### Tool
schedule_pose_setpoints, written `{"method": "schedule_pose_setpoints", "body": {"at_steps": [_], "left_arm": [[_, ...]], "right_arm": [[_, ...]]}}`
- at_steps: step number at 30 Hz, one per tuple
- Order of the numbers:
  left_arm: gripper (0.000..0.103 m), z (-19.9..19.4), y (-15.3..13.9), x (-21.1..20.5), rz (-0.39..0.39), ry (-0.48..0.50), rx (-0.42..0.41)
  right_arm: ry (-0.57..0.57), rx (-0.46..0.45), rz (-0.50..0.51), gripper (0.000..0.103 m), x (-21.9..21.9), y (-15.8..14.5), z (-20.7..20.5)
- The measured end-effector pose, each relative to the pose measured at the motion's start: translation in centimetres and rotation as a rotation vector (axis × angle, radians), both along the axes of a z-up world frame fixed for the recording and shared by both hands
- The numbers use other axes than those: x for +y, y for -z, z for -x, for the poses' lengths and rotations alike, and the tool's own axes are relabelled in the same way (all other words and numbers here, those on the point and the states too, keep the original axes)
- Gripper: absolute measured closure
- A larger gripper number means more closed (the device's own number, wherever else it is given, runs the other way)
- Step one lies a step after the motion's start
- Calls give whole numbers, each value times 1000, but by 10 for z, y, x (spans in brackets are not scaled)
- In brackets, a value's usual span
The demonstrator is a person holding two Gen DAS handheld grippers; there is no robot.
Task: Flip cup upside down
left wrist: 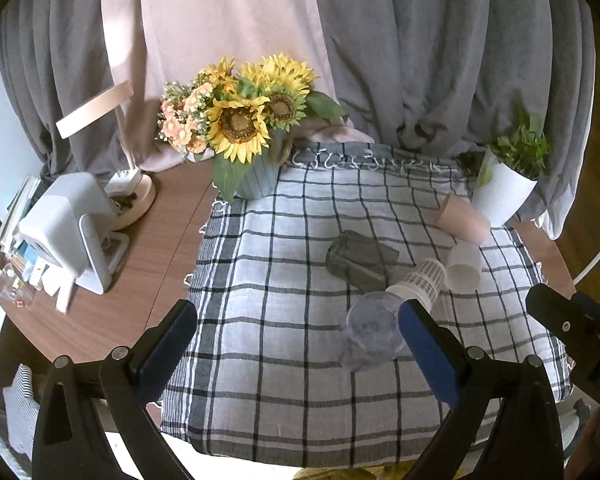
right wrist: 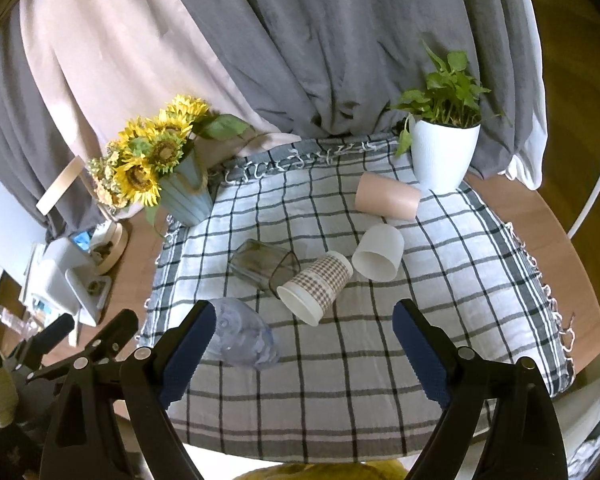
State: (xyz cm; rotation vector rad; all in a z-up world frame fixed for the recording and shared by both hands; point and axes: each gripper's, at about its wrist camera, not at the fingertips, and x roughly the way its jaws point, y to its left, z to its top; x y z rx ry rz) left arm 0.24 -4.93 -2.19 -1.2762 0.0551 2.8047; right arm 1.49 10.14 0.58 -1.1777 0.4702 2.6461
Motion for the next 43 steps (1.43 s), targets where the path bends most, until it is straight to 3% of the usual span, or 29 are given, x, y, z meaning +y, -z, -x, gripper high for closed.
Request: {"method": "schedule_pose_setpoints", "body": {"at_steps": [43], "left_arm": [[0, 3, -3, -4, 5, 18, 20]], "right_arm": [[4, 2, -2, 13, -4, 2, 3]]}}
